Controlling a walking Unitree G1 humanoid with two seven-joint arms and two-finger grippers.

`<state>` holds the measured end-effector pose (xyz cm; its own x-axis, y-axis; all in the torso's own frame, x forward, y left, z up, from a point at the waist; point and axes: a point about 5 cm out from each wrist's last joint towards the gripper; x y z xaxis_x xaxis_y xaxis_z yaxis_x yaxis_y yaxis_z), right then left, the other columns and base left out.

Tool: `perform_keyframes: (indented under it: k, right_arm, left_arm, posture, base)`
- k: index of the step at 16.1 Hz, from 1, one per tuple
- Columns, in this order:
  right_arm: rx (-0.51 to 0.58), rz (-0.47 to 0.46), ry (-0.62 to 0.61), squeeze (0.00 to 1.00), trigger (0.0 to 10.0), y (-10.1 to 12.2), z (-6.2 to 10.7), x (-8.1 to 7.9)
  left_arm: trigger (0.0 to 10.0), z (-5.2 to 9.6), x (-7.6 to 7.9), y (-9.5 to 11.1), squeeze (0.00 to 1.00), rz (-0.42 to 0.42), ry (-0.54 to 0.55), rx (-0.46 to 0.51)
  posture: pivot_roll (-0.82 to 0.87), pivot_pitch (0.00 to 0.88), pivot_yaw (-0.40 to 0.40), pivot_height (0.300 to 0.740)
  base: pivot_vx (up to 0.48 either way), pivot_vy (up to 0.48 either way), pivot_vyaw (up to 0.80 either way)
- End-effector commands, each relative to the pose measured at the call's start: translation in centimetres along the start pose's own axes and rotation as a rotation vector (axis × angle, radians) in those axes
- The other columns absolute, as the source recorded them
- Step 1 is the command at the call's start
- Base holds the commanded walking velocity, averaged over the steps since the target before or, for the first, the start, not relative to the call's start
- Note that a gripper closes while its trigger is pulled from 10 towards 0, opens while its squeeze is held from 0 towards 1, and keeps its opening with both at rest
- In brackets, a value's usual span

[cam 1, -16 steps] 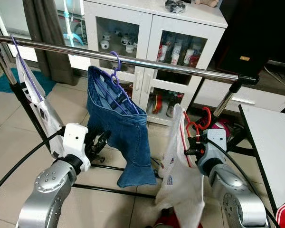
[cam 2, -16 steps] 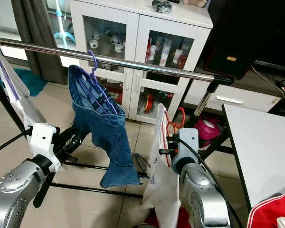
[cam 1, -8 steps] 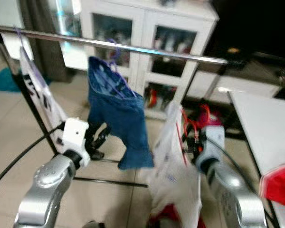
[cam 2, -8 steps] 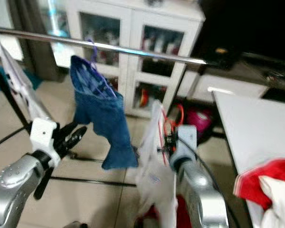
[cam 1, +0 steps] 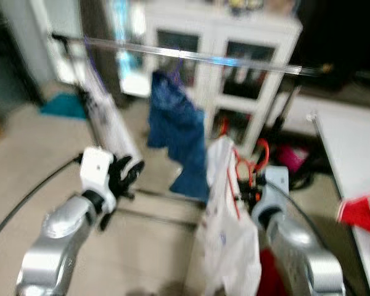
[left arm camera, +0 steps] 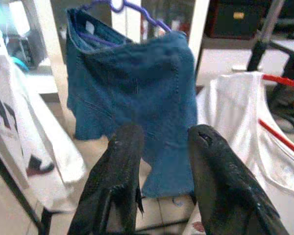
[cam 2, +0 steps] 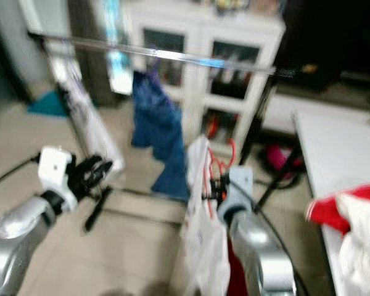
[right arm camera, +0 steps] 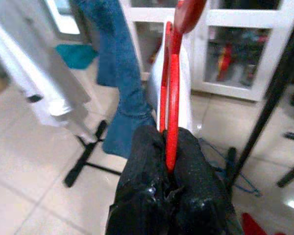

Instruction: Hang hanger

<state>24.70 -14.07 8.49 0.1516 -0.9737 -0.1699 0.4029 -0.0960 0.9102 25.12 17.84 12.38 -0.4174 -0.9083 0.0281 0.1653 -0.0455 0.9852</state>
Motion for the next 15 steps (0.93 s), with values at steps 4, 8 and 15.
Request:
perform_keyframes:
  k: [4,8,15]
  right_arm:
    - [0.018,0.025,0.06,0.0,10.0,1.2,-0.4,-0.4]
    - [0.006,0.039,0.067,0.0,10.0,1.2,-0.4,-0.1]
    - [-0.063,0.195,0.059,0.0,10.0,1.4,-0.3,2.0]
  left_arm:
    - [10.0,0.1,0.0,0.3,0.0,0.01,-0.007,0.012]
    - [10.0,-0.1,0.2,0.4,0.0,0.014,-0.006,0.017]
    - [10.0,-0.3,0.1,0.3,0.0,-0.031,0.002,0.012]
  posture:
    - [-0.06,0.0,-0.045,0.74]
    - [-0.06,0.0,-0.059,0.74]
    - [-0.07,0.0,-0.066,0.74]
  base:
    - [0.0,0.348,0.0]
    - [0.0,0.391,0.0]
    - [0.0,-0.047,0.0]
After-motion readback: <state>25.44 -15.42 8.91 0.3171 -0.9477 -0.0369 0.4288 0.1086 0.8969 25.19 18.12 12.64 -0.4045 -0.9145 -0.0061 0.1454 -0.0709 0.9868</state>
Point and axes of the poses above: a point about 5 cm out from each wrist's last joint towards the gripper, its own z axis pointing back from the gripper into the wrist, its own y axis along the axis of the wrist's last joint, x = y × z, and after that the axes turned 1 degree about z, right-handed
